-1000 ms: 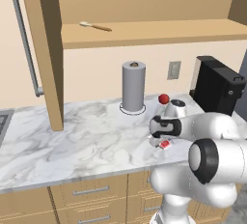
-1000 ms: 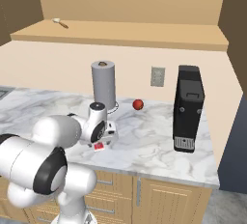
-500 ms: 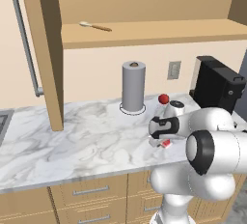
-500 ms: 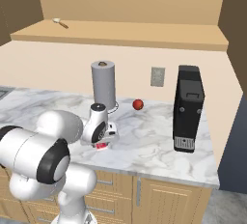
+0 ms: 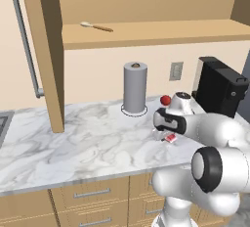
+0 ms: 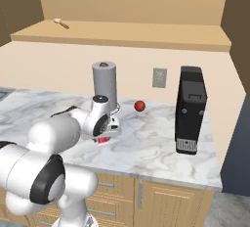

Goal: Pick the bar and honey bottle from the counter and place them in the cabinets closest to them.

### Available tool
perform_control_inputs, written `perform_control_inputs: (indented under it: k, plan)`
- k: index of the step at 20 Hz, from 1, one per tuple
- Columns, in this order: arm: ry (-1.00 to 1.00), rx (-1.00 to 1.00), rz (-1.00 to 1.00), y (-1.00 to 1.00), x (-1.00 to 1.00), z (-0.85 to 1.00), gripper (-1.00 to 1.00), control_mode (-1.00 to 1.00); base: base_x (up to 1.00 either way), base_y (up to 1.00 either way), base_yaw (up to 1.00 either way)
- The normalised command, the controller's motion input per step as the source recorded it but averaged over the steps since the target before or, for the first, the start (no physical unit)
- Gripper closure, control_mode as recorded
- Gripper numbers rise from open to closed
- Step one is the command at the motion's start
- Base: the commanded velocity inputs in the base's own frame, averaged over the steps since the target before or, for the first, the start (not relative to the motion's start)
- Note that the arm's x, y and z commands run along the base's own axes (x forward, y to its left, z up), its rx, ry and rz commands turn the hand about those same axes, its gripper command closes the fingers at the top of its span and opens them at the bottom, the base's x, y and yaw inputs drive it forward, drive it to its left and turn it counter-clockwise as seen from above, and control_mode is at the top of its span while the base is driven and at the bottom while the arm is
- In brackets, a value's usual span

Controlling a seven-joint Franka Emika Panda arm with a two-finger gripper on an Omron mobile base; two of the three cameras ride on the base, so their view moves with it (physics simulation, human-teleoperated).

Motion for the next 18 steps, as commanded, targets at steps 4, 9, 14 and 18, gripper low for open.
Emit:
perform_control_inputs:
  k: [4,9,14,18]
  plan:
    - [0.03,0.0,-0.03,-0.02,0.0,0.56,1.0,-1.0,0.0,0.0,0.0]
    - [0.02,0.0,-0.01,-0.18,-0.01,0.54,1.0,-1.0,0.0,0.0,0.0]
    - [0.02,0.0,-0.04,-0.11,-0.02,0.58,1.0,-1.0,0.0,0.0,0.0]
    - [0.01,0.0,-0.07,-0.11,-0.05,0.65,1.0,-1.0,0.0,0.0,0.0]
